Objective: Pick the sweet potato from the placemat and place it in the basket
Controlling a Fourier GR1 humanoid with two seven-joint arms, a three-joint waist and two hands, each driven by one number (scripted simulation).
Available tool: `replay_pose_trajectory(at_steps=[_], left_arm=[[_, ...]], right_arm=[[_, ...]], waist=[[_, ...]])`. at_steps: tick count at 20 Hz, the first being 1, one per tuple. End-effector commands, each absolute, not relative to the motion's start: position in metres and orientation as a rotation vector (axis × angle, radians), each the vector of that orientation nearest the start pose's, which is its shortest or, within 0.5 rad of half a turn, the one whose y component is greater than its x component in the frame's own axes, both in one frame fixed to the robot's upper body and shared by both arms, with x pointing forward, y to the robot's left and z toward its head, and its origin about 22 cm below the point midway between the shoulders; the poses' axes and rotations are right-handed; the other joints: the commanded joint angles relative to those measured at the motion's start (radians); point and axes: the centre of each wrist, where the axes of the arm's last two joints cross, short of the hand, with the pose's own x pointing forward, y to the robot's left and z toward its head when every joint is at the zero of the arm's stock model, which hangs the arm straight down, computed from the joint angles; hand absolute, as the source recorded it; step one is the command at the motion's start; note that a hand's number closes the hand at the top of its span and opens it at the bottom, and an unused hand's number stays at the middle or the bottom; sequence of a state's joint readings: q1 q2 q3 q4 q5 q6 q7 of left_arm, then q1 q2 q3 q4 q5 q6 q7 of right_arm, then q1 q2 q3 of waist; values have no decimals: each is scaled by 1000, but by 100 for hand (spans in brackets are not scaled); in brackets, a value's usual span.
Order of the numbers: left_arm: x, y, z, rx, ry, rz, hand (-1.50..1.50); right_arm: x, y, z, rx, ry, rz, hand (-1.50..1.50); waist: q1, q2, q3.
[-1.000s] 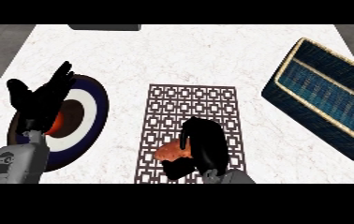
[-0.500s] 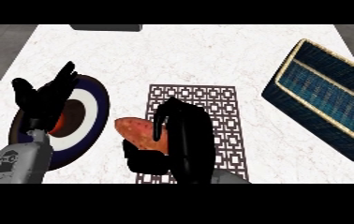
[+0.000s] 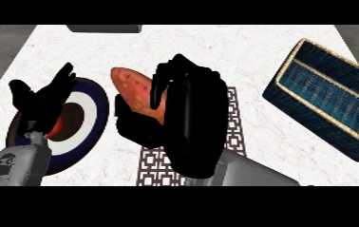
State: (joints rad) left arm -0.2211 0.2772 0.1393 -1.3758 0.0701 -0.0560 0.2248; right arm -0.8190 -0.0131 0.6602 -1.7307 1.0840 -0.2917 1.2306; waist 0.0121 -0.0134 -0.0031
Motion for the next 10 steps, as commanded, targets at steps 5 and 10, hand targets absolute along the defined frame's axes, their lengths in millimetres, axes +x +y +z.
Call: replay_pose_trajectory(at_steps=[5, 10], left_arm=[[296, 313, 38, 189, -1387, -77, 0], [294, 327, 38, 201, -1380, -71, 0]], right_arm=[[252, -7, 278, -1027, -1605, 171, 150], [291, -20, 302, -1110, -1560, 93, 150]], waist=[[-11, 3, 1], [-8, 10, 1]])
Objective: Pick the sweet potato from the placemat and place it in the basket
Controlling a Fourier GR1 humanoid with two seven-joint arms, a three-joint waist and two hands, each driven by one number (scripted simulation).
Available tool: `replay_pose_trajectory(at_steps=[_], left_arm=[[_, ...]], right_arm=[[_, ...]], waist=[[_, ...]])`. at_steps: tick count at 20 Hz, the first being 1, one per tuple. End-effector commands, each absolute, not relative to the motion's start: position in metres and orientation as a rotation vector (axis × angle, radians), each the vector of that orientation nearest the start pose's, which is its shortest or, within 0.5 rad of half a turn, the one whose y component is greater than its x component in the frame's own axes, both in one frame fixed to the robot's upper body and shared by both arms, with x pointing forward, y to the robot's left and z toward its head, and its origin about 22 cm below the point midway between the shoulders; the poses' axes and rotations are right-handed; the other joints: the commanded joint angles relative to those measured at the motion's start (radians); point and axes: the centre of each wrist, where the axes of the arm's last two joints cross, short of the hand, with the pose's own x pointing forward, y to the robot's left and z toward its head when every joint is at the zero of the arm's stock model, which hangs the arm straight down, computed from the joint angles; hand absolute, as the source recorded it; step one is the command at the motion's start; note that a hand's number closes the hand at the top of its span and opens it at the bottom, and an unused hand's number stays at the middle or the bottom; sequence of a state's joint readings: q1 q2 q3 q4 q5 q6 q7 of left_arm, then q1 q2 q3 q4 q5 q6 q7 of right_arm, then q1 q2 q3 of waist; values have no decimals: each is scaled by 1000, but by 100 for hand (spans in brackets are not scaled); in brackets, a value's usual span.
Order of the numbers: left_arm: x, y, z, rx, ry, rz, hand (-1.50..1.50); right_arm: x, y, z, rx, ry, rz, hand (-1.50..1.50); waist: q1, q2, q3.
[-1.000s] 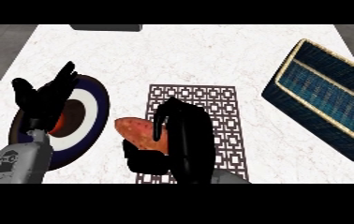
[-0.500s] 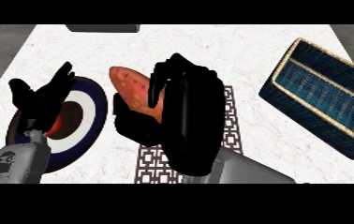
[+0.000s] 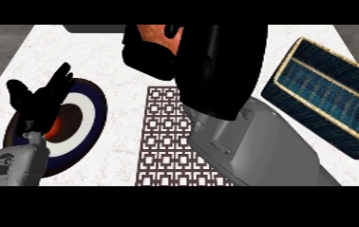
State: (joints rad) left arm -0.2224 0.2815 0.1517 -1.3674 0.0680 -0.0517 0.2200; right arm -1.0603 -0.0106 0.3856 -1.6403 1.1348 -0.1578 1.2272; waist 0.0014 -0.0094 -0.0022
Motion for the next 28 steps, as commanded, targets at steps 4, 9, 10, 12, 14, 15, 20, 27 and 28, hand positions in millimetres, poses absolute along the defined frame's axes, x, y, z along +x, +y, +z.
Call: replay_pose_trajectory(at_steps=[4, 9, 10, 12, 14, 15, 20, 27, 28], left_arm=[[291, 317, 42, 197, -1387, -84, 0], [289, 323, 34, 195, -1372, -68, 0], [290, 307, 36, 189, -1379, -76, 0], [301, 332, 49, 213, -1377, -58, 0], [288, 325, 37, 218, -1400, -58, 0], [280, 318, 29, 179, -1365, -69, 0], [301, 328, 48, 194, -1376, -54, 0], [294, 329, 49, 193, -1394, -60, 0], [294, 306, 38, 203, -1378, -54, 0]], right_arm=[[308, -37, 321, -1210, -1489, 56, 150], [330, -71, 334, -1357, -1420, 43, 150], [334, -75, 332, -1366, -1386, 20, 150], [328, -92, 336, -1366, -1379, 3, 150], [335, -112, 323, -1389, -1350, 11, 150], [331, -126, 329, -1373, -1342, 7, 150], [324, -180, 311, -1393, -1349, 58, 150], [312, -208, 267, -1363, -1354, -27, 150], [316, -212, 267, -1348, -1358, -41, 150]], waist=[[1, 1, 1], [-9, 6, 1], [-8, 4, 2], [-20, 4, 2], [-12, 5, 2], [-11, 2, 2], [-22, 6, 3], [-5, 8, 2], [-3, 9, 2]])
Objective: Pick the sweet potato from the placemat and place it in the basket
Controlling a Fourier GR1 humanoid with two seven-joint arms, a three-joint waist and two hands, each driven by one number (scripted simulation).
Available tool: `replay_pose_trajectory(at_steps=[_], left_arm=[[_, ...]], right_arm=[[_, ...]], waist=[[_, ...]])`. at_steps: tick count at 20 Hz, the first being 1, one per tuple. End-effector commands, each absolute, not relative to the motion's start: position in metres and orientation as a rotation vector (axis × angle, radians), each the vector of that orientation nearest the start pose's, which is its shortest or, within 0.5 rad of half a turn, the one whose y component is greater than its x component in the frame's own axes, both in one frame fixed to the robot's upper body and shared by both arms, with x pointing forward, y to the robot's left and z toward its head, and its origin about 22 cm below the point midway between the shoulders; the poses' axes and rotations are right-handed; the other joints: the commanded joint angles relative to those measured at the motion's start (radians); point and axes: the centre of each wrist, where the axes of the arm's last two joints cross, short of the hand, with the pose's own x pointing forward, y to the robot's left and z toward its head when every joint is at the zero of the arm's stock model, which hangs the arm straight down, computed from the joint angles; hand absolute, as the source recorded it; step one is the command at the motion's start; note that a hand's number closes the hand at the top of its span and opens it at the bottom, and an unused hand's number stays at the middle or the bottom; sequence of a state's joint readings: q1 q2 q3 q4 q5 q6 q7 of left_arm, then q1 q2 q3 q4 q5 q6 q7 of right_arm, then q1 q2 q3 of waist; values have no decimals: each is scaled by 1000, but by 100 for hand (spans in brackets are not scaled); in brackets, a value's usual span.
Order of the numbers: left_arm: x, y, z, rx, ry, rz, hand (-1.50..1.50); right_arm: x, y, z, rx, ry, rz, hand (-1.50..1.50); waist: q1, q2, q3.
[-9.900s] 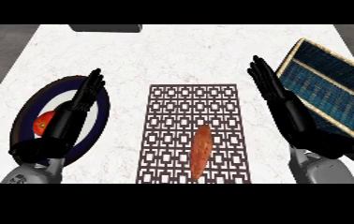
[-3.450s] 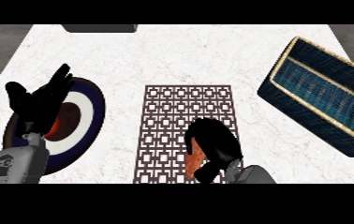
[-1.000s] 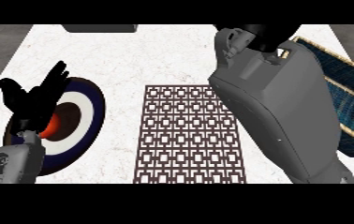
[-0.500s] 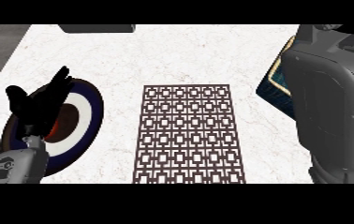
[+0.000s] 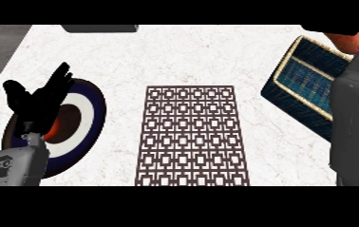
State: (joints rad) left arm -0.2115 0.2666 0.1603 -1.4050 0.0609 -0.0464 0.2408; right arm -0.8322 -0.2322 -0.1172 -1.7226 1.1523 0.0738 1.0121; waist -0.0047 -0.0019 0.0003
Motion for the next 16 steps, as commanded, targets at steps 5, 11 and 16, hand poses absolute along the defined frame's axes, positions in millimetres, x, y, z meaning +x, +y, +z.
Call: replay_pose_trajectory(at_steps=[5, 11, 16], left_arm=[[291, 326, 32, 188, -1388, -67, 0], [286, 323, 54, 190, -1375, -78, 0], [305, 301, 49, 199, -1393, -76, 0]], right_arm=[[327, -223, 239, -1465, -1254, -260, -150], [343, -255, 221, -1411, -1275, -159, -150], [338, -261, 234, -1359, -1402, -179, -150]], waist=[[8, 4, -1], [11, 1, 0], [7, 1, 0]])
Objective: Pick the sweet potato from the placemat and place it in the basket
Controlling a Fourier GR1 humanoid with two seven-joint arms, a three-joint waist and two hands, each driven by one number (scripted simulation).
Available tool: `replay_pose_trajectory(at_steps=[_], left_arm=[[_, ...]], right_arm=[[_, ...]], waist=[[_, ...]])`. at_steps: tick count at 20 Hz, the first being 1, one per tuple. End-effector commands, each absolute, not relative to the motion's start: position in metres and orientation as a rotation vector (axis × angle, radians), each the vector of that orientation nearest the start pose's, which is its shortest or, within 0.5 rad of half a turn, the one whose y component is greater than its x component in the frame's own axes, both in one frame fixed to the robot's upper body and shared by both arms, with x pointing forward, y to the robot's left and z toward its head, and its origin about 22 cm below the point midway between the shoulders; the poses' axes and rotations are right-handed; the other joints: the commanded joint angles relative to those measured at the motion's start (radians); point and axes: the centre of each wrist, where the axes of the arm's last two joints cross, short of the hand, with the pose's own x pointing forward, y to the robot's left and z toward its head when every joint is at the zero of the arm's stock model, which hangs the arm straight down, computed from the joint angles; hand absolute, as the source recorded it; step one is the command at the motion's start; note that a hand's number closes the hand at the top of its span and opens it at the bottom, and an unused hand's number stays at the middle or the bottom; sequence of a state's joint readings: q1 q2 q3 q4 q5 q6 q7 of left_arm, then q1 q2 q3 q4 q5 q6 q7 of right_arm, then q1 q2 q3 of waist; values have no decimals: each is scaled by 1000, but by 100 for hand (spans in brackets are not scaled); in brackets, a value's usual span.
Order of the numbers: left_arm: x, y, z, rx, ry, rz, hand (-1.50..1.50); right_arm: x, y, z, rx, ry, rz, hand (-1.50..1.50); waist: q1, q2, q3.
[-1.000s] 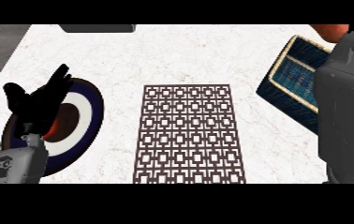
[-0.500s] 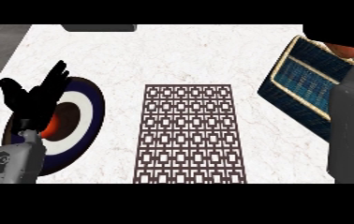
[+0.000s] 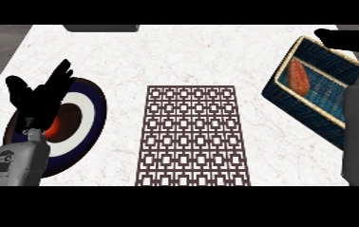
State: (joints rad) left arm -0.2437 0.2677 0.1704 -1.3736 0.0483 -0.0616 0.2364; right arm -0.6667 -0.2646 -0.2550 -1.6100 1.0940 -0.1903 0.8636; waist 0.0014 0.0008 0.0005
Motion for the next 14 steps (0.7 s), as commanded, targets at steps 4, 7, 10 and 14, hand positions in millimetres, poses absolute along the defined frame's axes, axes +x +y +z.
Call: replay_pose_trajectory(at_steps=[4, 7, 10, 14], left_arm=[[287, 316, 44, 180, -1379, -72, 0], [291, 324, 39, 189, -1387, -85, 0], [287, 322, 33, 204, -1359, -73, 0], [293, 335, 45, 224, -1372, -56, 0]], right_arm=[[320, -285, 235, -1338, -1411, -457, -150], [302, -308, 247, -1322, -1460, -634, -150], [265, -324, 274, -1264, -1457, -758, -150], [208, -357, 266, -1235, -1461, -721, -150]], waist=[[3, -4, 0], [-9, -4, 0], [-23, -10, 0], [-36, -10, 0]])
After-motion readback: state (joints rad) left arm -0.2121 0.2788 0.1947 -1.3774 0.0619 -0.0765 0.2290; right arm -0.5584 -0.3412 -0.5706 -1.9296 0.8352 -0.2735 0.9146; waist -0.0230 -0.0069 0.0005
